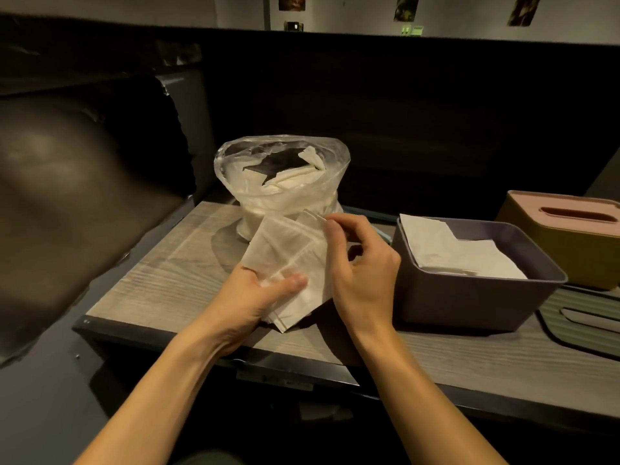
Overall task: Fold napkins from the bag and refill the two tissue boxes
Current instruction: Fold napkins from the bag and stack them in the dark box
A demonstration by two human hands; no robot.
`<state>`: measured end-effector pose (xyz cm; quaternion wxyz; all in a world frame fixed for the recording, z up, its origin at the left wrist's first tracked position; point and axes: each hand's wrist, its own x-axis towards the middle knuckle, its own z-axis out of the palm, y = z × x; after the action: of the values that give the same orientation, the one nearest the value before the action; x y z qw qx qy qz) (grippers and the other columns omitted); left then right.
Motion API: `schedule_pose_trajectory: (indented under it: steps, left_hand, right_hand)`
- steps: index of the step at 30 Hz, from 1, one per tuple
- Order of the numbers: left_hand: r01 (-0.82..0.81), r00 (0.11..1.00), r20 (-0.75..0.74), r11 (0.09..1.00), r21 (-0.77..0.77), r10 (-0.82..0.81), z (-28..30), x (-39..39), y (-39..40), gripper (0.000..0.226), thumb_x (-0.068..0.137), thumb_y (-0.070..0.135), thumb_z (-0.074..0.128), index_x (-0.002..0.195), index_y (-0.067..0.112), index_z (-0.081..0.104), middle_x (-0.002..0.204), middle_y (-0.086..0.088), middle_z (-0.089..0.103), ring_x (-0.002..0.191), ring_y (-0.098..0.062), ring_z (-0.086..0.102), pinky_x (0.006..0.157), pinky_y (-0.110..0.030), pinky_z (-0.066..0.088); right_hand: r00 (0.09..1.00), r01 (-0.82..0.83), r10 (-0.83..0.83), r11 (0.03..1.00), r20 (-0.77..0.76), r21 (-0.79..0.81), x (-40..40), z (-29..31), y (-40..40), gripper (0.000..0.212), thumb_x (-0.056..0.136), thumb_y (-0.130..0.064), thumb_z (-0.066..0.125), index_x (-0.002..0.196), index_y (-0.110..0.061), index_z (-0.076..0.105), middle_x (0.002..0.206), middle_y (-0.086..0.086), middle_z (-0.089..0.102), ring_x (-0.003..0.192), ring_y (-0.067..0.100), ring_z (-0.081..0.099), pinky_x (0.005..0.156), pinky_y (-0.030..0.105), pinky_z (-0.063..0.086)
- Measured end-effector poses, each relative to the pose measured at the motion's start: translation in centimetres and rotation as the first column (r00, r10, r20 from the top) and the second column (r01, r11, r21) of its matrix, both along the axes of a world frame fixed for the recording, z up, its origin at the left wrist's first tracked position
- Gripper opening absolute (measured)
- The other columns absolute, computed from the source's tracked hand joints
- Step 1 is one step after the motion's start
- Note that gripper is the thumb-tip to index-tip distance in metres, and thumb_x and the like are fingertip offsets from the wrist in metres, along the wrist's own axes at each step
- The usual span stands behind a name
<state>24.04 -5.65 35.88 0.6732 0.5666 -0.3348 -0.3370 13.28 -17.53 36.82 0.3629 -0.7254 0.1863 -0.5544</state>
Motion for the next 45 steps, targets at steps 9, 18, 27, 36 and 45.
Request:
schedule_pose_trajectory:
  steps: [9,18,27,36,45]
  left_hand:
    - [-0.047,0.987,-0.154,0.999,0.017,0.049,0.7,0.0,-0.1,0.040,0.090,0.031,0.072,0.120,0.006,0.067,0.110,-0.014,0.077,0.097,-0.026,0.076,0.080,-0.040,0.063]
    - [-0.009,0.962,-0.274,1.000,0.006,0.010,1.6,0.1,0.3,0.048,0.101,0.038,0.056,0.131,0.002,0.064,0.123,-0.020,0.072,0.116,-0.035,0.070,0.099,-0.048,0.056]
    - [-0.084,0.949,-0.309,0.994,-0.075,0.057,2.0,-0.1,0.5,0.035,0.102,0.036,0.056,0.131,0.017,0.063,0.122,-0.009,0.075,0.116,-0.026,0.071,0.102,-0.048,0.051]
    - [-0.124,0.930,-0.361,0.983,-0.134,0.068,2.1,0.1,0.7,0.036,0.106,0.036,0.049,0.137,0.020,0.058,0.128,-0.007,0.072,0.120,-0.023,0.069,0.101,-0.044,0.052]
    - [-0.107,0.916,-0.395,0.990,-0.089,0.063,1.6,0.5,0.4,0.044,0.103,0.043,0.052,0.141,0.020,0.056,0.131,-0.007,0.071,0.123,-0.029,0.067,0.108,-0.053,0.048]
  right_hand:
    - [0.999,-0.034,0.035,0.998,-0.033,0.043,0.0,0.4,0.0,0.013,0.099,-0.016,0.070,0.108,-0.019,0.078,0.095,-0.017,0.073,0.094,0.003,0.069,0.079,0.012,0.051]
    - [0.994,0.011,-0.014,0.999,-0.112,-0.034,1.1,3.4,0.2,0.014,0.098,-0.022,0.070,0.111,-0.021,0.076,0.103,-0.014,0.072,0.100,-0.002,0.065,0.085,0.012,0.052]
    - [0.983,0.060,-0.060,0.998,-0.175,-0.004,1.4,3.9,0.0,0.014,0.097,-0.026,0.070,0.108,-0.022,0.078,0.096,-0.017,0.073,0.096,-0.008,0.064,0.077,0.007,0.051]
    - [0.982,0.086,-0.091,0.996,-0.165,-0.033,1.7,4.6,-0.2,0.014,0.101,-0.025,0.065,0.111,-0.021,0.074,0.090,-0.024,0.064,0.093,-0.011,0.062,0.074,0.006,0.049]
    - [0.966,-0.163,0.132,0.979,0.223,0.126,-0.8,6.9,0.1,0.009,0.105,-0.018,0.060,0.111,-0.023,0.064,0.095,-0.004,0.068,0.090,0.010,0.066,0.076,0.033,0.059]
